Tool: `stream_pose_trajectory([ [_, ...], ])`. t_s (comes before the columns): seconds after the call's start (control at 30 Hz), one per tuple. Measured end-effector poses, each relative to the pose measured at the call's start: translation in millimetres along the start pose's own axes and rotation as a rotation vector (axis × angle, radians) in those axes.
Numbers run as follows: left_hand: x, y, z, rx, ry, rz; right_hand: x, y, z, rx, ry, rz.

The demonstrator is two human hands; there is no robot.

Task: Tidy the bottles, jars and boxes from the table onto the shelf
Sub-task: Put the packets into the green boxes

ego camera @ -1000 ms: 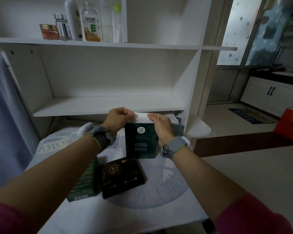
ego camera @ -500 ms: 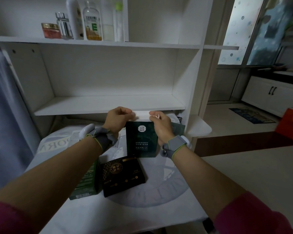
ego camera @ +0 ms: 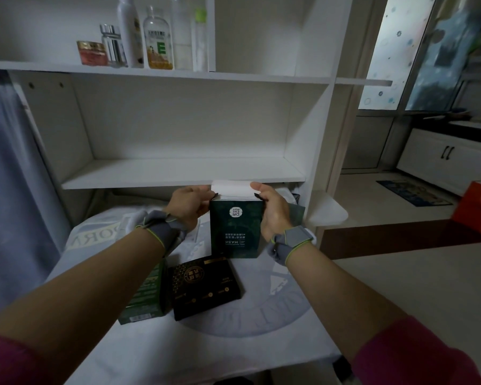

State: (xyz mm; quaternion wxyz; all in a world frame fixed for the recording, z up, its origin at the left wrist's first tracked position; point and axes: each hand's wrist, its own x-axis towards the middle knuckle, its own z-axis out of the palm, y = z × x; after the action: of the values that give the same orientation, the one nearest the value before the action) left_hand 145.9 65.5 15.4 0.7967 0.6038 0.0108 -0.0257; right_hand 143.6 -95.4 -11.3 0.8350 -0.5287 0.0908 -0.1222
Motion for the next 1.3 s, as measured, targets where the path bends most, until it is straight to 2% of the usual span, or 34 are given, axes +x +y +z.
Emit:
stream_pose_trajectory([
  [0.2, 3, -1, -2, 0.145, 0.031, 0.086, 2, -3, -2, -0.146, 0.016, -0.087],
  [0.4, -6, 5, -1, 0.277, -0.014, 0.202, -4, -6, -1, -0.248, 0.057, -0.209],
  [0.53, -14, 6, 0, 0.246, -0.029, 0.205, -7, 0, -4, -0.393, -0.018, -0.375],
  [0.7, -27, 5, -1, 0.206, -0.055, 0.222, -16, 4, -10, -0.519, 0.005, -0.520],
  [0.93, -29, 4, 1, 0.276, -0.040, 0.283, -21, 2, -6, -0.332, -0.033, -0.332],
  [1.3, -22, -1, -2, 0.354, -0.051, 0.320, -18, 7, -11, -0.421, -0.085, -0.461],
])
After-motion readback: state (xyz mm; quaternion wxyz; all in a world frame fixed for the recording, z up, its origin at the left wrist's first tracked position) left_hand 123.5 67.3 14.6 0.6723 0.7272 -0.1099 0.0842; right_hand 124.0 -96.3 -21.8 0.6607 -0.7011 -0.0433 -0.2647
